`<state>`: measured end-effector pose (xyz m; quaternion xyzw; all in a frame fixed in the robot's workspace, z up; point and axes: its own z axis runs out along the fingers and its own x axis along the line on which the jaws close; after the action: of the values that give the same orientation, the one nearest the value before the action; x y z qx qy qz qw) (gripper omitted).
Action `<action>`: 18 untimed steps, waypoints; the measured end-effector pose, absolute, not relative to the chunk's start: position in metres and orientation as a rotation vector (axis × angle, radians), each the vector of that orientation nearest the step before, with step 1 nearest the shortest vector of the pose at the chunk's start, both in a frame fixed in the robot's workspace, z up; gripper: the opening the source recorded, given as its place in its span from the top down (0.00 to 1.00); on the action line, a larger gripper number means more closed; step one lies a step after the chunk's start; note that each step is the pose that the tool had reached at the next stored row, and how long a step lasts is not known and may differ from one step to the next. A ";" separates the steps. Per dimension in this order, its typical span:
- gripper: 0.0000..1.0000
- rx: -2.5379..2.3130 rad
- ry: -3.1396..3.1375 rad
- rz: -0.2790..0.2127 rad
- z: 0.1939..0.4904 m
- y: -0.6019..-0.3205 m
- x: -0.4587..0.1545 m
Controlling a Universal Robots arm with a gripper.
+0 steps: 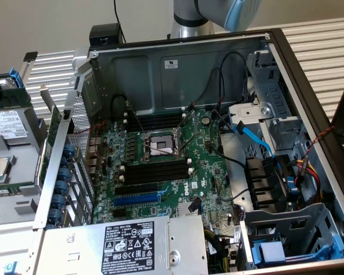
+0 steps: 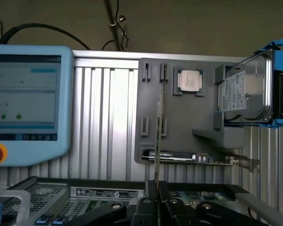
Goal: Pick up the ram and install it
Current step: 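Pick up the ram and move it above insertion slot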
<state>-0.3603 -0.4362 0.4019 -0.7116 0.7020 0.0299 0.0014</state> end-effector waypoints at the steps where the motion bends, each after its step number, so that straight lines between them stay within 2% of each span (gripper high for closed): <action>1: 0.87 -2.234 2.204 0.096 0.402 -0.436 -0.357; 7: 0.87 -2.245 2.216 0.116 0.404 -0.436 -0.344; 18: 0.87 -2.249 2.220 0.117 0.414 -0.435 -0.302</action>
<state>-0.3016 -0.4353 0.4138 -0.7111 0.7021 0.0369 -0.0102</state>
